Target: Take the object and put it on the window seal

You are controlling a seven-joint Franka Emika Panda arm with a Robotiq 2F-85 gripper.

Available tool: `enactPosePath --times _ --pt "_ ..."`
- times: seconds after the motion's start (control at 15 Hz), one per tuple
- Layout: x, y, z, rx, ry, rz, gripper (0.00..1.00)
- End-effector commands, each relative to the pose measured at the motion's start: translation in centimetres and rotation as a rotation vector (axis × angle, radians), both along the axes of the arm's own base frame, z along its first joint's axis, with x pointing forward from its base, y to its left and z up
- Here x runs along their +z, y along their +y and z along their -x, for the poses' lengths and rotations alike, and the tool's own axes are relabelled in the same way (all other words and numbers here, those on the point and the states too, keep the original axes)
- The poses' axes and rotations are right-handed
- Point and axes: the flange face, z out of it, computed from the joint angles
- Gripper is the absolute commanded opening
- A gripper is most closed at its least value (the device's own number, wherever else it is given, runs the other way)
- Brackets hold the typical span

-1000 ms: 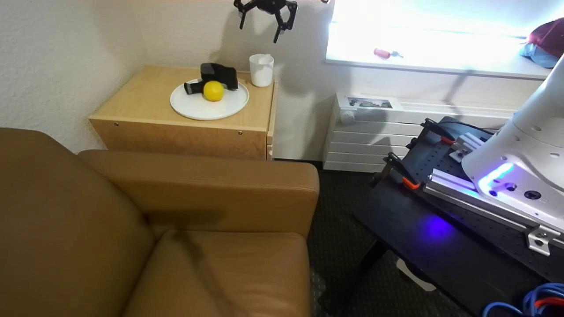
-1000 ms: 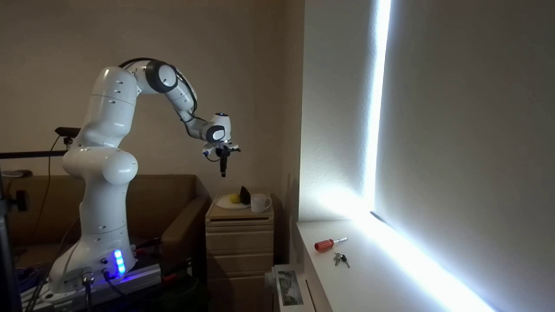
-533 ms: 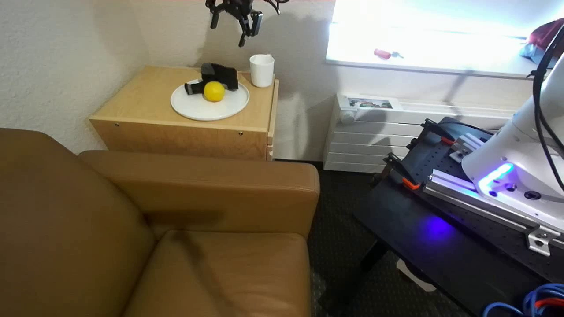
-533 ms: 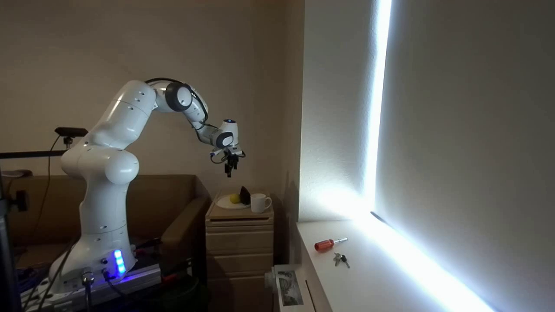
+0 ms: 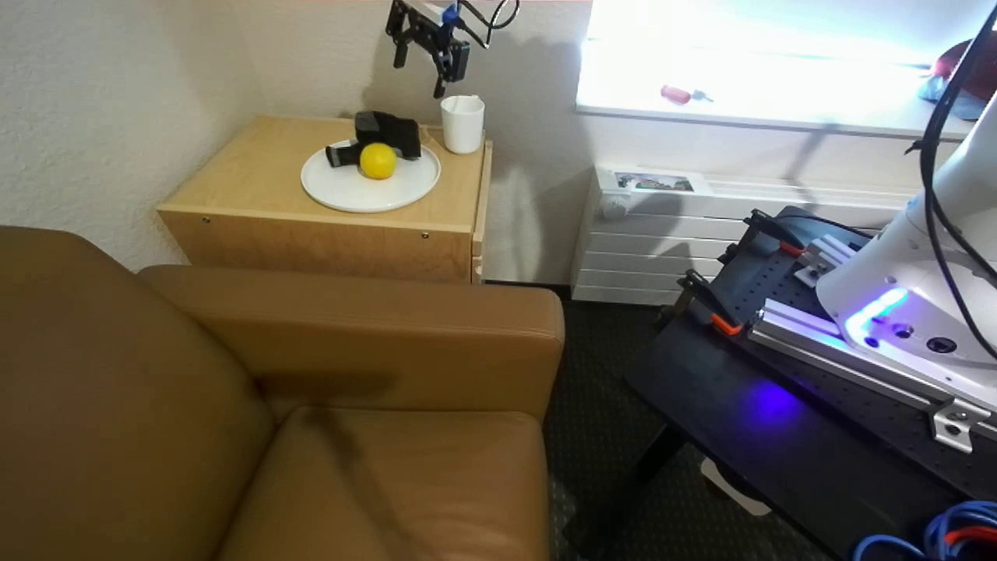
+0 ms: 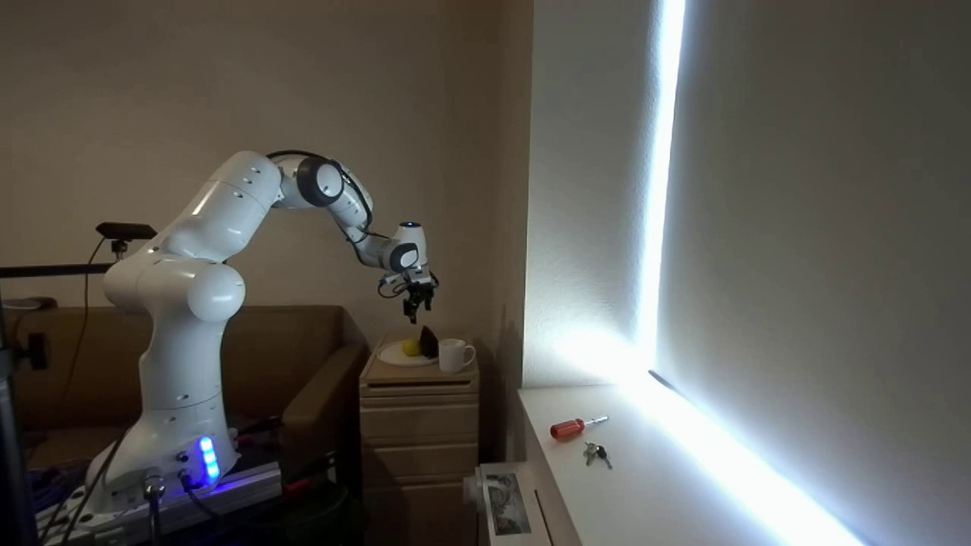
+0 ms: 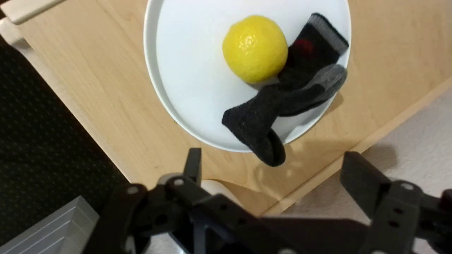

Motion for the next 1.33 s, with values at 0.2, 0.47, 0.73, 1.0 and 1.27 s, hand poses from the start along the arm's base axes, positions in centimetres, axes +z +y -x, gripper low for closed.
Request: enactPosePath --times 0.2,0.47,0.73,1.0,1.27 --pt "-4.7 -0.4 -5.1 -0.265 0.045 -0.128 1.00" --pt "-6.5 0.7 -6.3 -0.314 0.130 -0.152 1.00" --pt "-6.9 1.3 -5.8 -0.316 0.152 -0.123 1.00" --pt "-8.0 1.4 -5.9 -0.306 0.174 -0.121 1.00" --pt "-8.7 1.8 -5.8 -0.292 0.159 -0.102 0.60"
